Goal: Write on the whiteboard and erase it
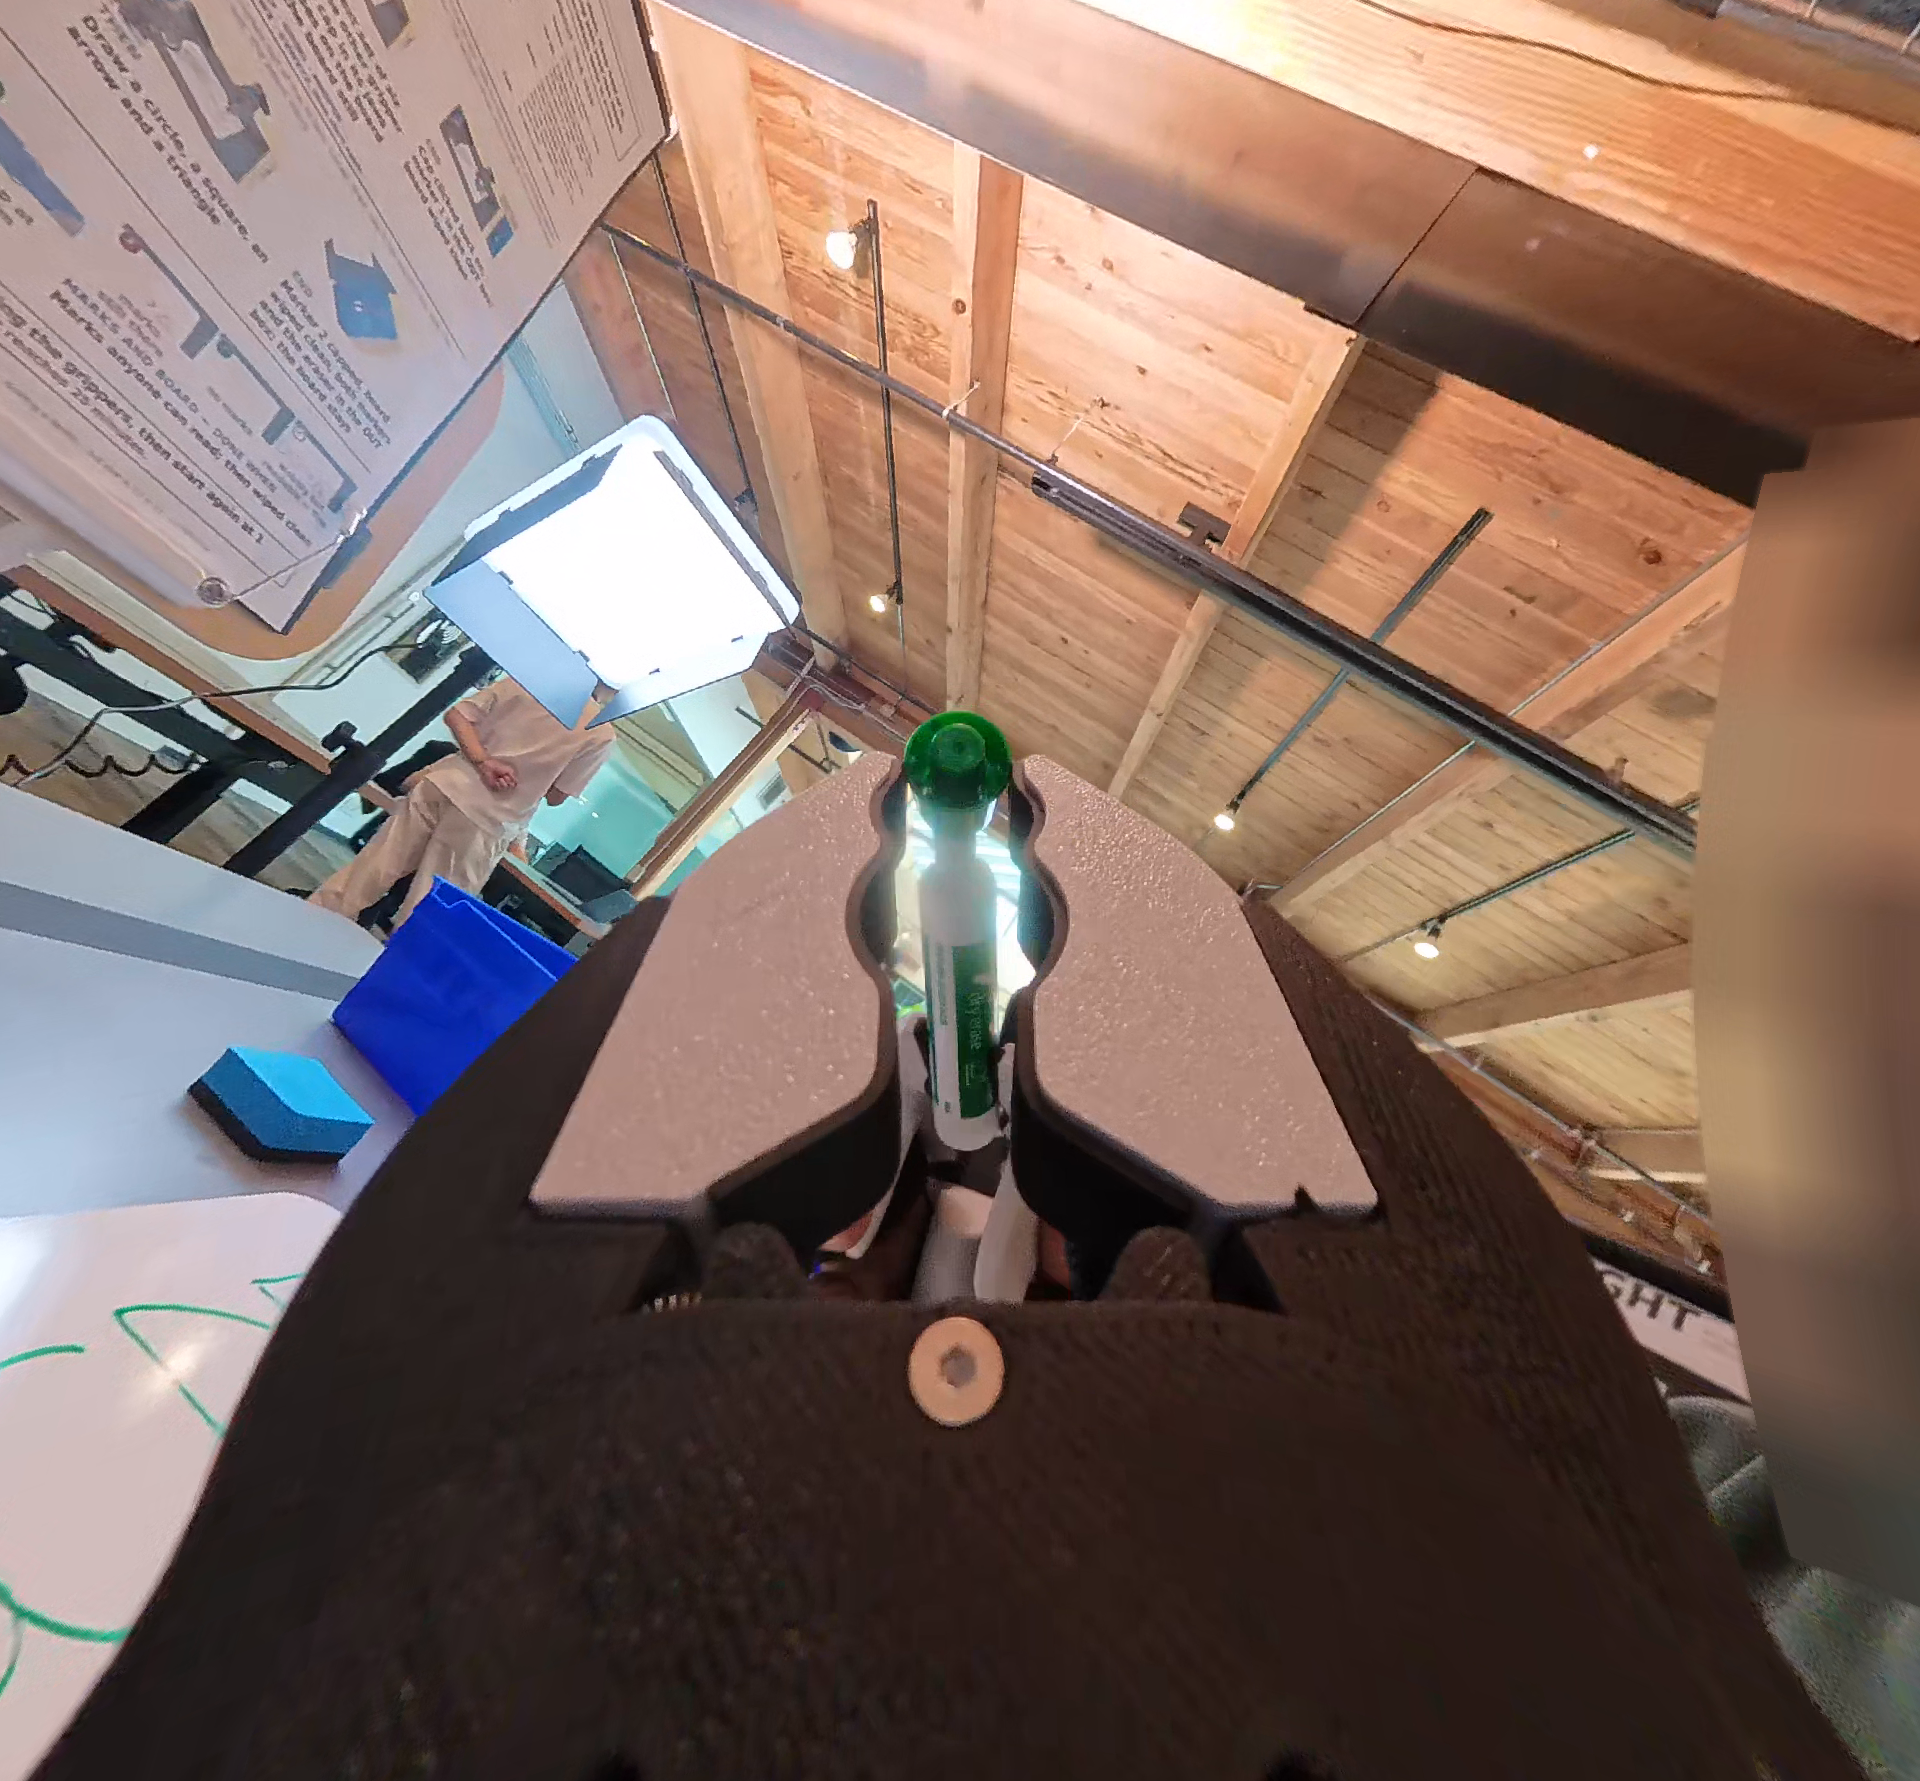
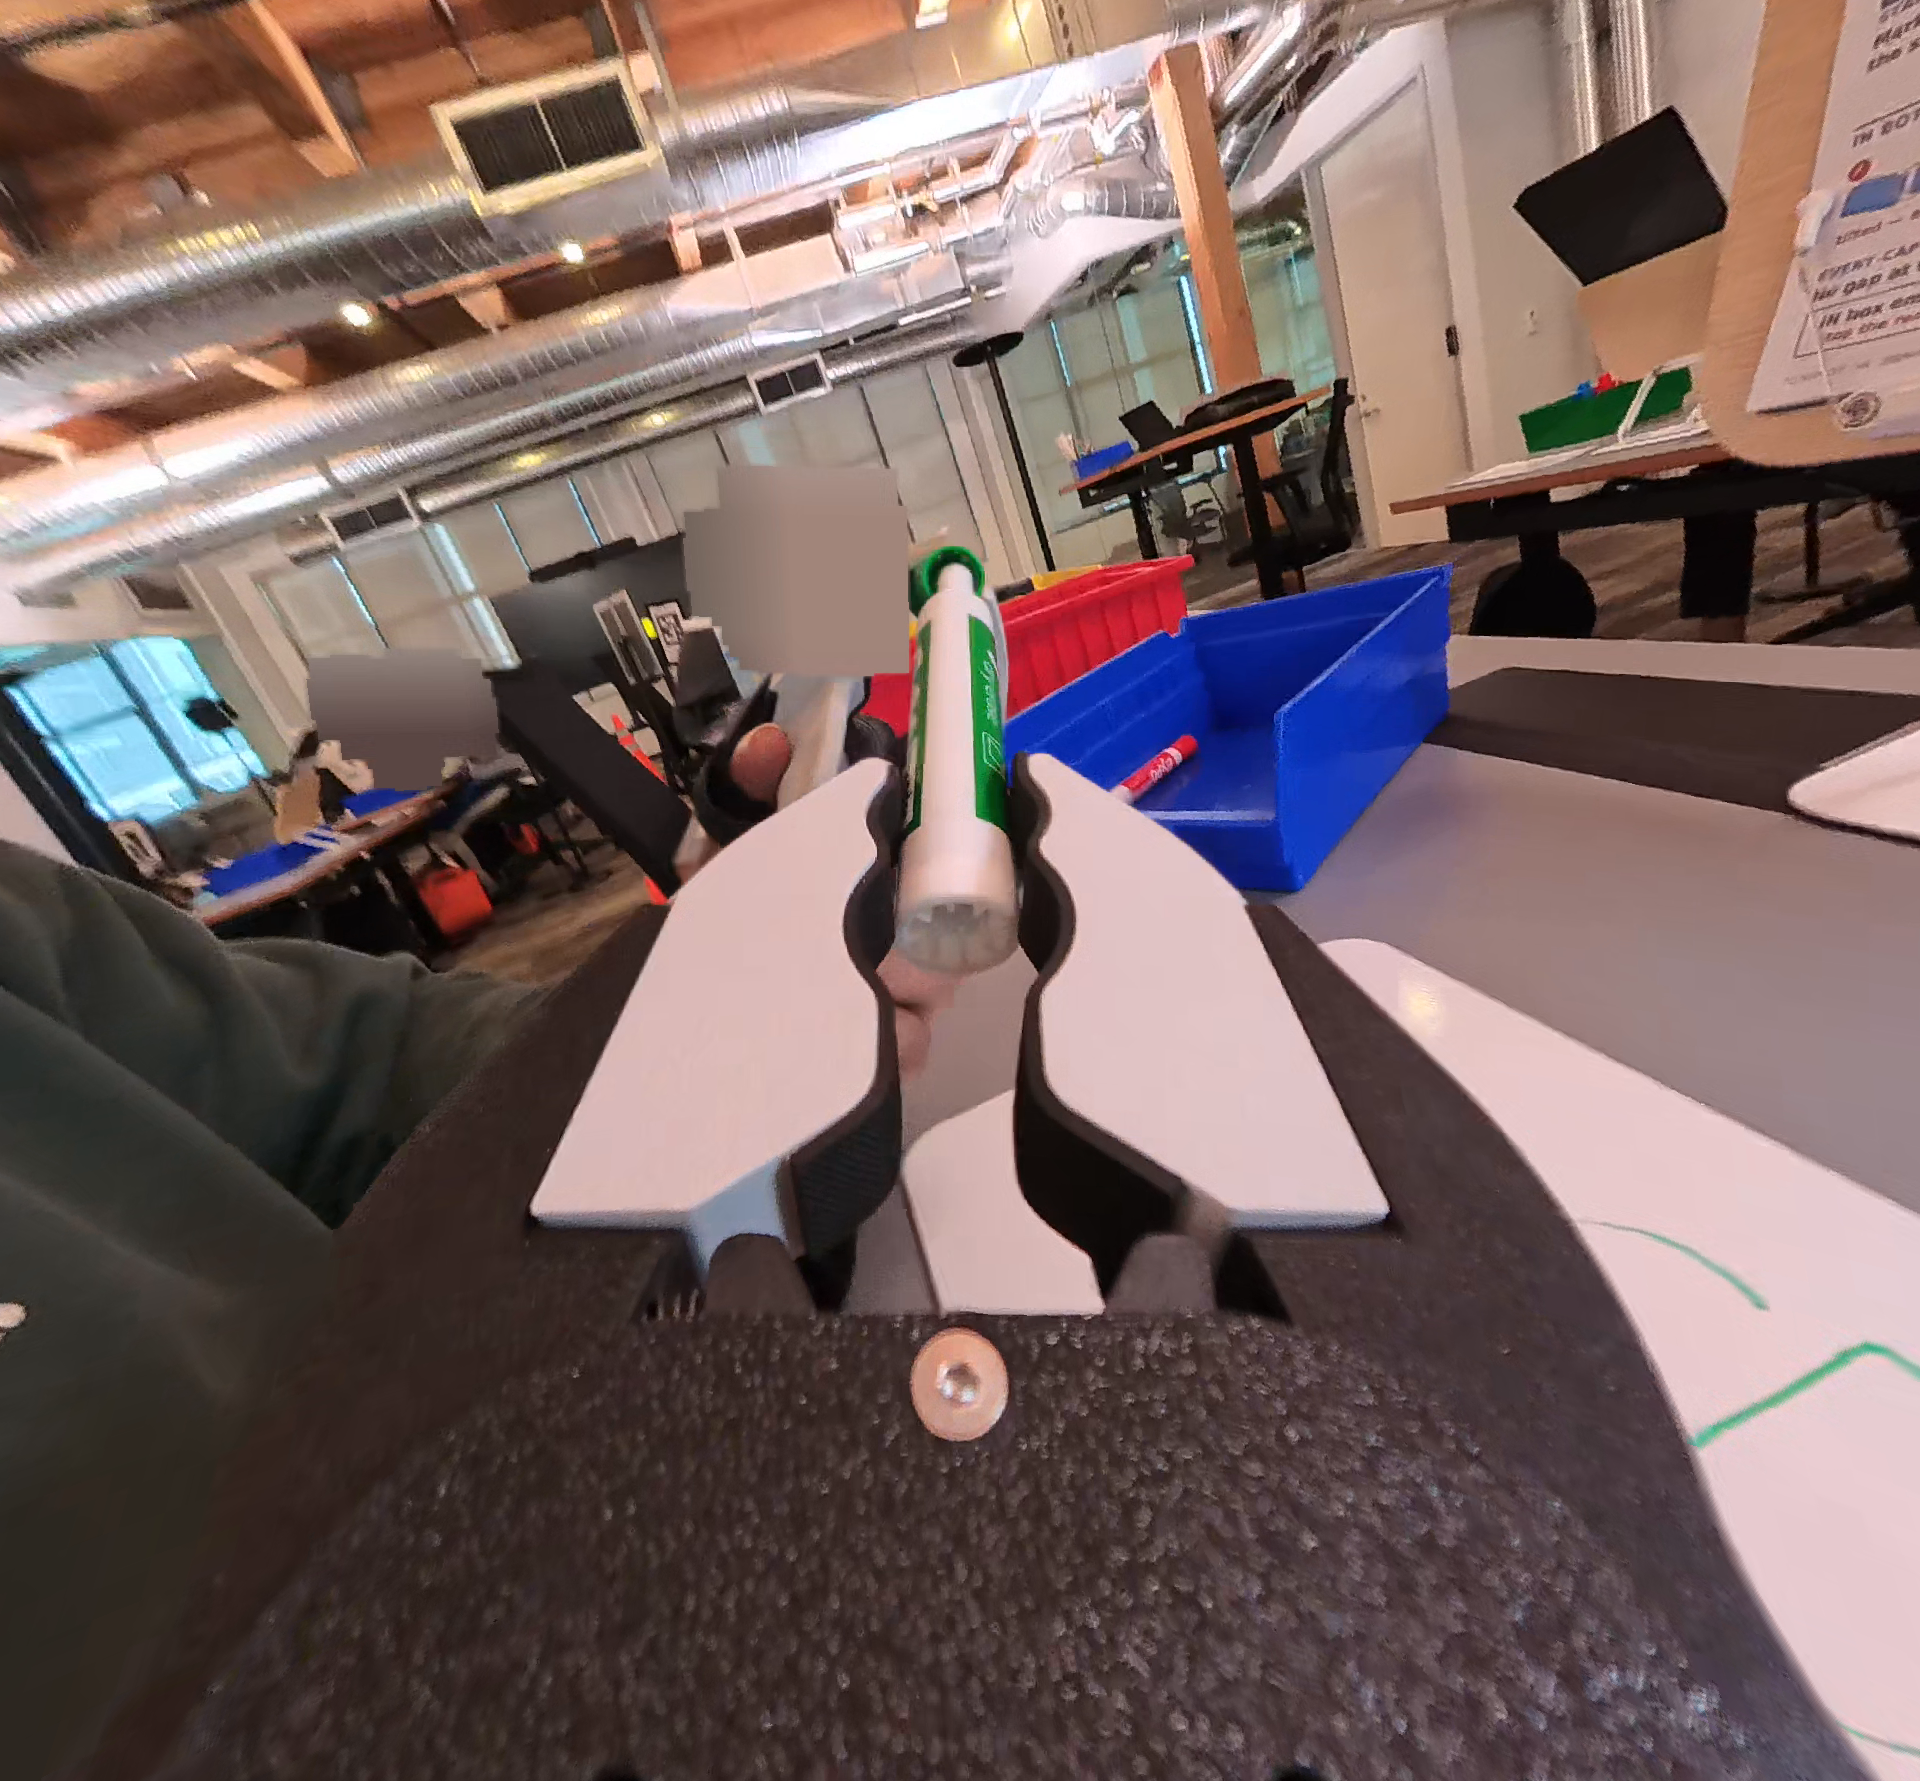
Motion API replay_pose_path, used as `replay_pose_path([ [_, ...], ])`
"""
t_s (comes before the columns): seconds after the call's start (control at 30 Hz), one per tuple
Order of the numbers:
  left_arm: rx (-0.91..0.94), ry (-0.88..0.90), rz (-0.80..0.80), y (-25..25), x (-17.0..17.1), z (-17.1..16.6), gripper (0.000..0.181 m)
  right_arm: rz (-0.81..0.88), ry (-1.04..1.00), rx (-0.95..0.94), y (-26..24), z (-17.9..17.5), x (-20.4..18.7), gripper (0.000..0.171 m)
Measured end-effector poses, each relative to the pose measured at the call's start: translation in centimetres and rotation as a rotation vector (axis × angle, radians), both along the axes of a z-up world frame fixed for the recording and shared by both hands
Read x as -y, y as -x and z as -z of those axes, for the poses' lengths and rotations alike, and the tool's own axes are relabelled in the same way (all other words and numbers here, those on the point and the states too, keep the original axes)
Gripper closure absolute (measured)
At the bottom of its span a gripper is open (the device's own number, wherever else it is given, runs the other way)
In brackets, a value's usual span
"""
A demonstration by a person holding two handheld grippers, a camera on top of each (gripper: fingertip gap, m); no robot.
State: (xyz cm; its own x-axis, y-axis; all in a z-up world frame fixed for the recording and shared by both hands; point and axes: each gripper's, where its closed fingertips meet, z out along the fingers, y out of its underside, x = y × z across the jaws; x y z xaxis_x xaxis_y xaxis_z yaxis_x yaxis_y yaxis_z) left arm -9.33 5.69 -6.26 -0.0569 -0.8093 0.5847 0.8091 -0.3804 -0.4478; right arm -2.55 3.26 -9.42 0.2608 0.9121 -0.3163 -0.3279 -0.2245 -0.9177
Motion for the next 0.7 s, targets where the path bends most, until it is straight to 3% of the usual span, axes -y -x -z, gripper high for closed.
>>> replay_pose_path([
  [0.07, -0.041, -0.033, 0.011, -0.2, 0.2, -0.1, 0.162, -0.016, -0.033, 0.038, -0.1, 0.0, 0.2, 0.151],
  [0.33, -0.541, -0.33, 0.206, -2.9, 3.2, 2.0, 0.163, -0.178, -0.242, 0.335, -2.4, 0.5, 1.3, 0.151],
  [0.57, -1.037, -0.526, 0.291, -4.2, 4.4, 8.6, 0.163, -0.291, -0.274, 0.512, -4.0, 4.1, 2.1, 0.152],
  [0.7, -1.149, -0.538, 0.286, -4.4, 4.0, 10.9, 0.162, -0.301, -0.242, 0.549, -4.0, 6.3, 1.9, 0.151],
])
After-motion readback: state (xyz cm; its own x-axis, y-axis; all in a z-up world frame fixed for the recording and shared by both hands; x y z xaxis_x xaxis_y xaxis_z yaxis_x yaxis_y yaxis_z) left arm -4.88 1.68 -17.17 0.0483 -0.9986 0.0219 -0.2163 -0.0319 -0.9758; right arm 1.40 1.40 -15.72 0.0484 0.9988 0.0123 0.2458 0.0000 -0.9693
